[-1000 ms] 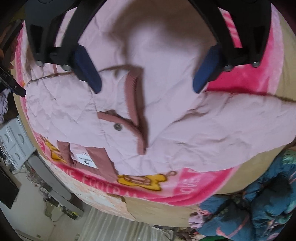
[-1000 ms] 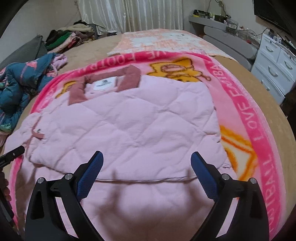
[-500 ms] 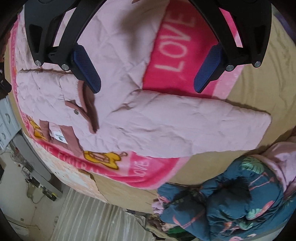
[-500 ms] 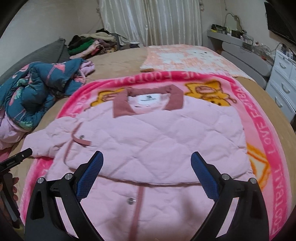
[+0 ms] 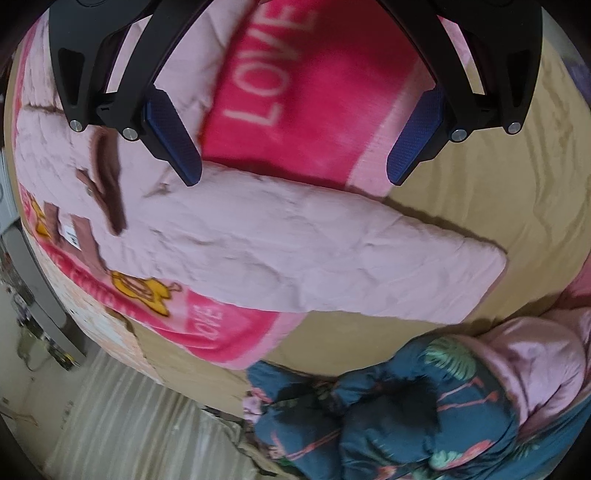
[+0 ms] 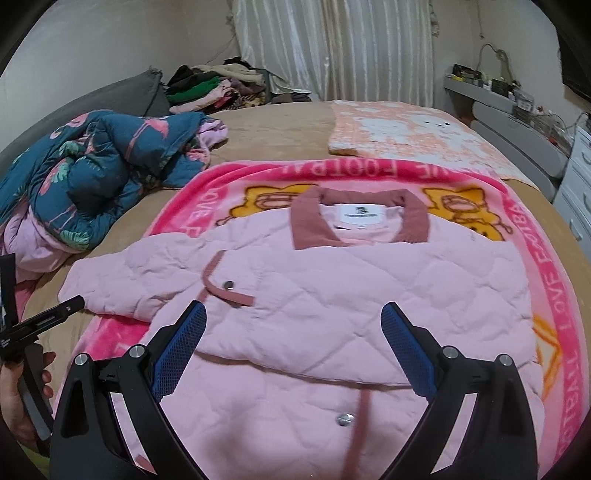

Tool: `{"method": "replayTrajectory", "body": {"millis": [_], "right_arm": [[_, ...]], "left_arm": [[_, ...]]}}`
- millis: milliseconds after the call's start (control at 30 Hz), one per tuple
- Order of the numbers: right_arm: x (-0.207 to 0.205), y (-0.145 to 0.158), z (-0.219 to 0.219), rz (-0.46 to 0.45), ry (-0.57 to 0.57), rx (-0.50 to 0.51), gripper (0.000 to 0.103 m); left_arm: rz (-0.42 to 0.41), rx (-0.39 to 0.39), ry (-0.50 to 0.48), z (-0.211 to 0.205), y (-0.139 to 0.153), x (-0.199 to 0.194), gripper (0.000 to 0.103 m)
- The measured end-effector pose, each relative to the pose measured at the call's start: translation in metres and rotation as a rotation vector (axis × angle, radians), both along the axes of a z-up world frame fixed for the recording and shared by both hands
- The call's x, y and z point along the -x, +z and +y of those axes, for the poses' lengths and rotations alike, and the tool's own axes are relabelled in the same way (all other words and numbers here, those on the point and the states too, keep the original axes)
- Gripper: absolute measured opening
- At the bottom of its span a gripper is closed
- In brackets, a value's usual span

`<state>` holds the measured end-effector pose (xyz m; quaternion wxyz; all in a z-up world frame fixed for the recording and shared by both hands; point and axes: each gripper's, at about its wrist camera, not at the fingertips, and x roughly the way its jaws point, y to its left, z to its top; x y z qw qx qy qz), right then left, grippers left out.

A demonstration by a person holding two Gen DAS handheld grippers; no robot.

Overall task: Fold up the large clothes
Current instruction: 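Move the left tool to the cuff of the other sleeve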

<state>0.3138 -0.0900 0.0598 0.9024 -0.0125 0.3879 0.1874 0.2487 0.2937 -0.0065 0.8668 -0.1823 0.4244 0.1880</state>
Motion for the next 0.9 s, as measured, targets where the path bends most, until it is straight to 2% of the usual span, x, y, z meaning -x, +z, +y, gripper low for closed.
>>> {"method": "replayTrajectory", "body": {"millis": [567, 900], "right_arm": [[0.003, -0.019, 0.130, 0.012, 0.206, 0.019, 0.095], [0.019, -0.044, 0.177, 0.041, 0.309, 0.039, 0.095]], "left_arm": [[0.027, 0.085, 0.245, 0.103, -0.034, 0.006, 0.094], [-0.027, 0.168, 0.343, 0.144, -0.064, 0.005, 0.094]]}}
